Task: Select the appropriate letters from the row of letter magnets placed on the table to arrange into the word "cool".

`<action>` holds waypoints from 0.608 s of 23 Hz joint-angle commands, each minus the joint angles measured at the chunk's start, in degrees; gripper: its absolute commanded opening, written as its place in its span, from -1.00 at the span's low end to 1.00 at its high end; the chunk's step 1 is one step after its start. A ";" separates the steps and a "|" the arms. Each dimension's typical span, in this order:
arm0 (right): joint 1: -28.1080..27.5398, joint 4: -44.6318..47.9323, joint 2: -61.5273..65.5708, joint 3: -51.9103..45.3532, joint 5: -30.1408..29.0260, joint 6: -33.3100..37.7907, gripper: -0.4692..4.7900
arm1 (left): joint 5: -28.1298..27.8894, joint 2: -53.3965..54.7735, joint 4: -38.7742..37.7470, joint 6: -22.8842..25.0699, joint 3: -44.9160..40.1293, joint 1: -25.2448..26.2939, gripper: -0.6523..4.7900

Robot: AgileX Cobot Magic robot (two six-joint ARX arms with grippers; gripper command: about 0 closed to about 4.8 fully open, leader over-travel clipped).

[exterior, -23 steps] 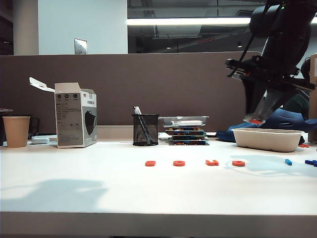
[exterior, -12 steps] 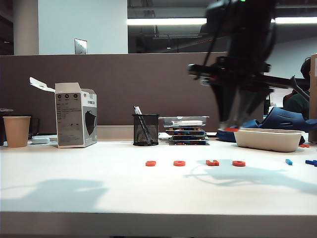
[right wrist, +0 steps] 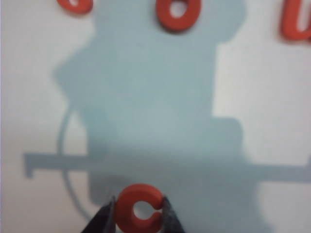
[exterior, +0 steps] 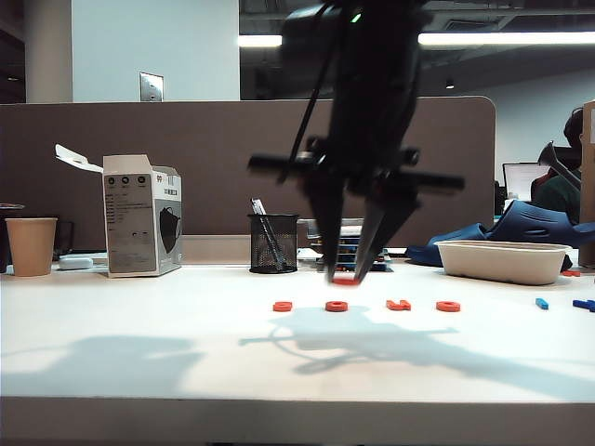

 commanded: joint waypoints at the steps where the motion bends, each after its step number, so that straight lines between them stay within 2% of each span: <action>1: 0.85 0.72 2.14 0.11 1.68 1.75 -0.50 | -0.02 -0.22 0.09 0.07 0.13 0.11 -0.77; 7: 0.81 0.13 7.61 0.11 1.60 1.75 -0.50 | 0.13 -0.24 -0.55 0.07 0.13 0.11 -0.77; 14: 0.81 -0.35 8.39 0.13 1.18 1.73 -0.50 | 0.11 -0.24 -0.59 0.07 0.13 0.11 -0.77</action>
